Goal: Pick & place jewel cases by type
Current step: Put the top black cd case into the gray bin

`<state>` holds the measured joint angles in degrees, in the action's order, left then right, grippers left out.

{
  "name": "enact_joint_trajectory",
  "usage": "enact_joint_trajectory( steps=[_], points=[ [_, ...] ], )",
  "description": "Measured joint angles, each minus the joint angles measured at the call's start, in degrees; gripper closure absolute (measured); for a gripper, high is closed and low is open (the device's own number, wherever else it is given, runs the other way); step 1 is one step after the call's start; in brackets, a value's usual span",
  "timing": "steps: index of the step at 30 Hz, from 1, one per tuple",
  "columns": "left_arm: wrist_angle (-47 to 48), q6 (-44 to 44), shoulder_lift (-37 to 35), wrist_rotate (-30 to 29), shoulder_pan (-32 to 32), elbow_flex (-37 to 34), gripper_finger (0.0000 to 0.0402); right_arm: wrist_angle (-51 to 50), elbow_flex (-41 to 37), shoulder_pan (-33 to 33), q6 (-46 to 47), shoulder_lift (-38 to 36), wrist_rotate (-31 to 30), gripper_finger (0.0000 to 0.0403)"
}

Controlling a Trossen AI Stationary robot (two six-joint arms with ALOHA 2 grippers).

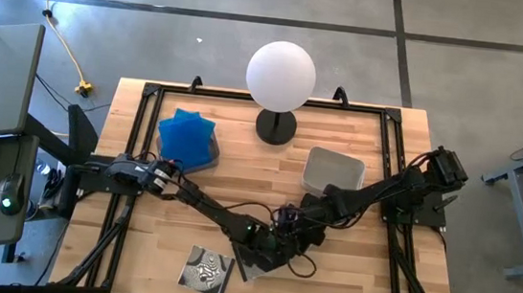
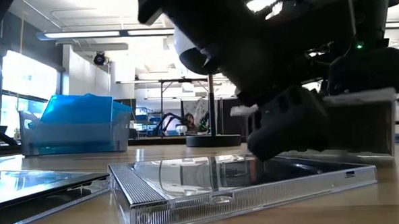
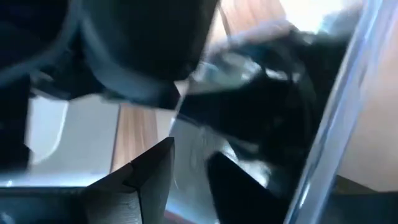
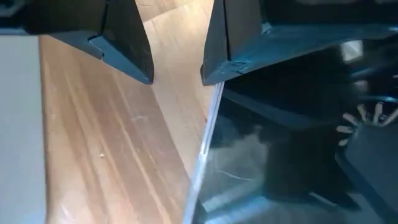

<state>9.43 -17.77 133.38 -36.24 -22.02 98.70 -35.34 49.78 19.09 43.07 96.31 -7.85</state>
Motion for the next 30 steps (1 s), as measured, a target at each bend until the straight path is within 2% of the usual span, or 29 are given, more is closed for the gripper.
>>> enact_joint_trajectory(
  steps=[9, 12, 21, 24, 30],
  points=[
    [2.29, 0.47, 0.0, 1.45, -0.26, 2.84, 0.0195, -0.28, 0.04, 0.35, -2.55, -0.11, -0.6, 0.0266],
    [3.38, 1.28, 0.0, 1.44, -0.26, 2.92, 0.0224, -0.37, 0.04, 0.35, -2.61, -0.13, -0.47, 0.0266],
    [6.74, 3.48, -0.3, -0.88, -1.35, 3.09, 0.0348, -1.88, 0.04, 0.67, -2.58, -0.31, -0.73, 0.0266],
    [7.56, 3.71, -0.35, -2.97, -2.23, 3.09, 0.0365, -4.63, 0.04, 1.57, -1.17, -0.6, -1.34, 0.0266],
    [9.02, 3.89, -0.31, -5.53, -4.34, 3.07, 0.037, -14.61, -0.11, 5.77, 5.55, -1.54, 0.24, 0.0266]
  ],
)
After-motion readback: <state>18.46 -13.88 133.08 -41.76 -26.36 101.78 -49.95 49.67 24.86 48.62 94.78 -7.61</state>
